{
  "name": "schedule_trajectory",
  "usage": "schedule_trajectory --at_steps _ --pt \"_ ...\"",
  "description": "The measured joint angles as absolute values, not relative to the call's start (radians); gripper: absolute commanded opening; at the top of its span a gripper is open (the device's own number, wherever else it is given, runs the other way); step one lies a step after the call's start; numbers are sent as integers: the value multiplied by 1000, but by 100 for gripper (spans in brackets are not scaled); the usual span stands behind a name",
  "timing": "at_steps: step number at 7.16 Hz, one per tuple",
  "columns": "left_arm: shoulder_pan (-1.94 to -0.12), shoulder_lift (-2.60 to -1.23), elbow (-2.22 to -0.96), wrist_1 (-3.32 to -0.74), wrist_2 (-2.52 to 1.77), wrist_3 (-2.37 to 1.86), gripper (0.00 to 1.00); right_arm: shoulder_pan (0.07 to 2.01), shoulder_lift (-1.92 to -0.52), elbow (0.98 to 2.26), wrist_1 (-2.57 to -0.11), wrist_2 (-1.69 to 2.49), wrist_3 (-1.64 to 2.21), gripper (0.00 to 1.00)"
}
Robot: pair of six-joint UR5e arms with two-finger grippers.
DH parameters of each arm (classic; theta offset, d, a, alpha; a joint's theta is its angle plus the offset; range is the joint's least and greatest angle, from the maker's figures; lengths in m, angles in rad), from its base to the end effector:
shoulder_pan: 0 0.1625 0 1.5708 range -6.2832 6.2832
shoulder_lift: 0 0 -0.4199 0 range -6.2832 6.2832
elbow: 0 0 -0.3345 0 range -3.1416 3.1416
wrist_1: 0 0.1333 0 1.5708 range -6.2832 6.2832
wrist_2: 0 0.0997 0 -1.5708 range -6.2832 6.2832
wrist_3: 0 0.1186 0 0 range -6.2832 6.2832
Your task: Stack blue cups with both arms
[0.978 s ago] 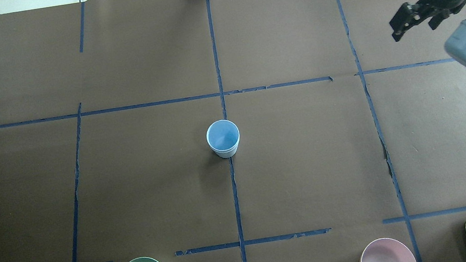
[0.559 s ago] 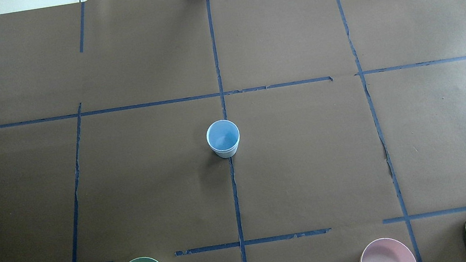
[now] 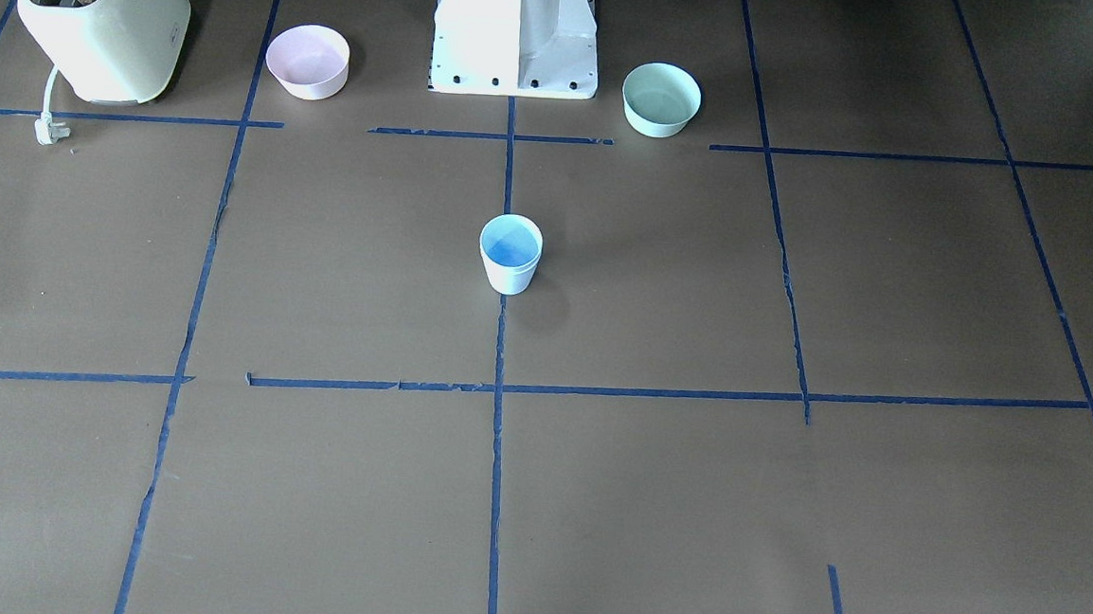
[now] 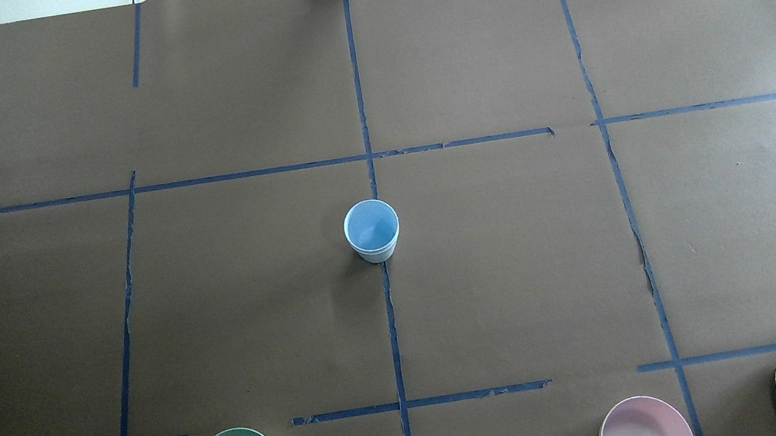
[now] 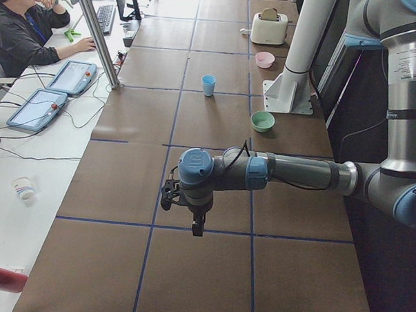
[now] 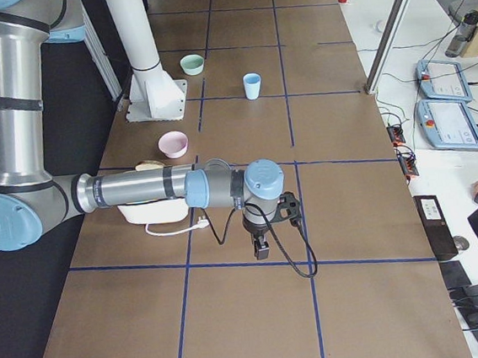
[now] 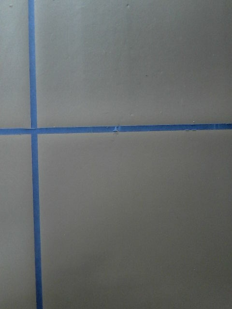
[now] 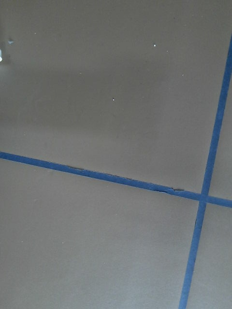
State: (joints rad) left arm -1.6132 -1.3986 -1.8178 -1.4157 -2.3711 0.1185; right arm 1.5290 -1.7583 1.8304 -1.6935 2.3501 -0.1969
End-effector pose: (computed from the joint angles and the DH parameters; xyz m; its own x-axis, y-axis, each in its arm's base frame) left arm -0.0632 -0.3520 0.6415 0.6936 0.0313 -0.7197 -0.0400 0.9992 0.0049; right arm 0.0353 -0.3524 0.6403 0.6903 -0.1895 0.6982 0.1803 0.9797 0.0877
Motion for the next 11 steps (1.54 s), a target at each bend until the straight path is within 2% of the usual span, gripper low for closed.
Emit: schedule_trajectory --at_steps 11 --pt "-1612 -1393 -1812 -1414 -2370 119 100 1529 -1764 1847 -1693 2353 -198 100"
